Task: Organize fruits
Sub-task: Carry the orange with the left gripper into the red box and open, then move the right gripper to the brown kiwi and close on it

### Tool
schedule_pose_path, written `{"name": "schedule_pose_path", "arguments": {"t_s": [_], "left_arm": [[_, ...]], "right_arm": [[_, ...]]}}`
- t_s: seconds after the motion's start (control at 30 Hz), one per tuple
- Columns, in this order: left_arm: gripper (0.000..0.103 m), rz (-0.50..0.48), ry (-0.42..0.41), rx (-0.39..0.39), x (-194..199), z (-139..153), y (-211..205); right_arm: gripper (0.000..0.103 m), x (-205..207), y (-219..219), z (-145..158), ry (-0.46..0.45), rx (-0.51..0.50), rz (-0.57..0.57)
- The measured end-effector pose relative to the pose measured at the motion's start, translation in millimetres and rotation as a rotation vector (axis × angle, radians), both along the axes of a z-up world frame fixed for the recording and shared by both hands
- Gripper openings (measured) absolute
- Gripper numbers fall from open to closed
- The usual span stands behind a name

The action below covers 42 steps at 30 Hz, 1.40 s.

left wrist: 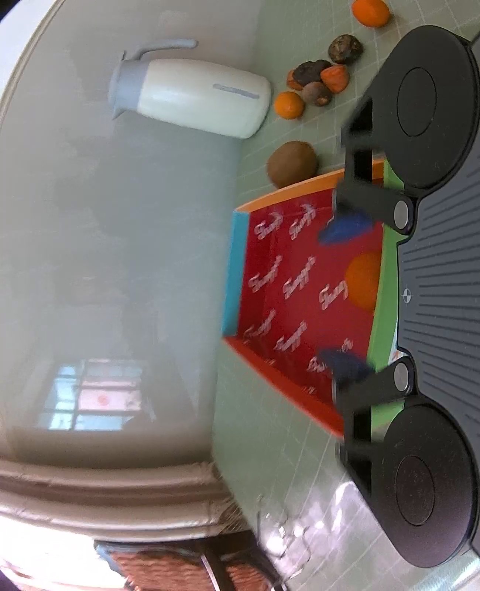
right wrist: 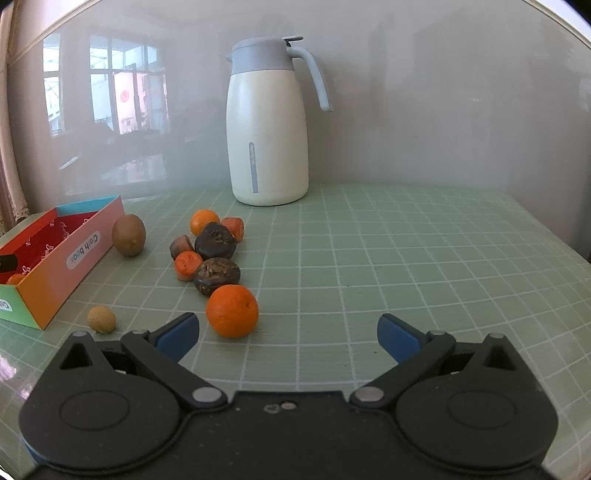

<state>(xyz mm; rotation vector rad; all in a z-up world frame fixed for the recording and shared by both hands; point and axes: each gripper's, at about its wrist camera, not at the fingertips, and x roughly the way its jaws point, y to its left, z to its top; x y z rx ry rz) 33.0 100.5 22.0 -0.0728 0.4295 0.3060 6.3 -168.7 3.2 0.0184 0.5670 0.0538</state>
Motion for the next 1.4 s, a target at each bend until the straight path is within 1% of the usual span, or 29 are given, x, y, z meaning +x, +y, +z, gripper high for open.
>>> {"name": "schedule_pose_path", "arguments": {"t_s": [0.03,0.07,0.13,0.33,0.5,0.67,0.77,0.9,1.07,1.2,1.37,1.4], "left_arm": [[0.1,0.012,-0.02,0.011,-4,3,0],[0.103,0.021,-0.051,0.022,-10,6,-1],[0.103,0.026,-0.087,0.024,-18,10,0],[0.103,0.043,-0.086,0.065,-23,13,2],[0.103,0.064,-0.095,0.089,-28,14,7],[0.103,0.093,-0.111,0.074,-33,14,15],[0.103,0.112,-0.114,0.063,-35,14,22],[0.103,0.118,-0.113,0.058,-36,12,26],[0.103,0.12,-0.093,0.07,-36,10,31],[0.103,0.168,-0.087,0.083,-38,10,39],[0.103,0.229,-0.083,0.074,-42,8,57],[0.103,0.241,-0.082,0.07,-43,8,61]], "right_arm": [[0.103,0,0,0,-0.002,0.001,0.002],[0.103,-1,0,0,-0.007,0.002,0.007],[0.103,-2,0,2,-0.015,0.009,0.016],[0.103,-2,10,3,-0.022,0.012,0.064],[0.103,-6,27,6,-0.065,-0.034,0.105],[0.103,-7,39,8,-0.105,-0.065,0.143],[0.103,-2,39,9,-0.115,-0.067,0.133],[0.103,3,39,12,-0.129,-0.035,0.132],[0.103,14,47,14,-0.118,-0.052,0.139],[0.103,23,60,18,-0.135,-0.042,0.187],[0.101,44,88,23,-0.148,-0.058,0.247],[0.099,49,92,23,-0.148,-0.057,0.255]]}}
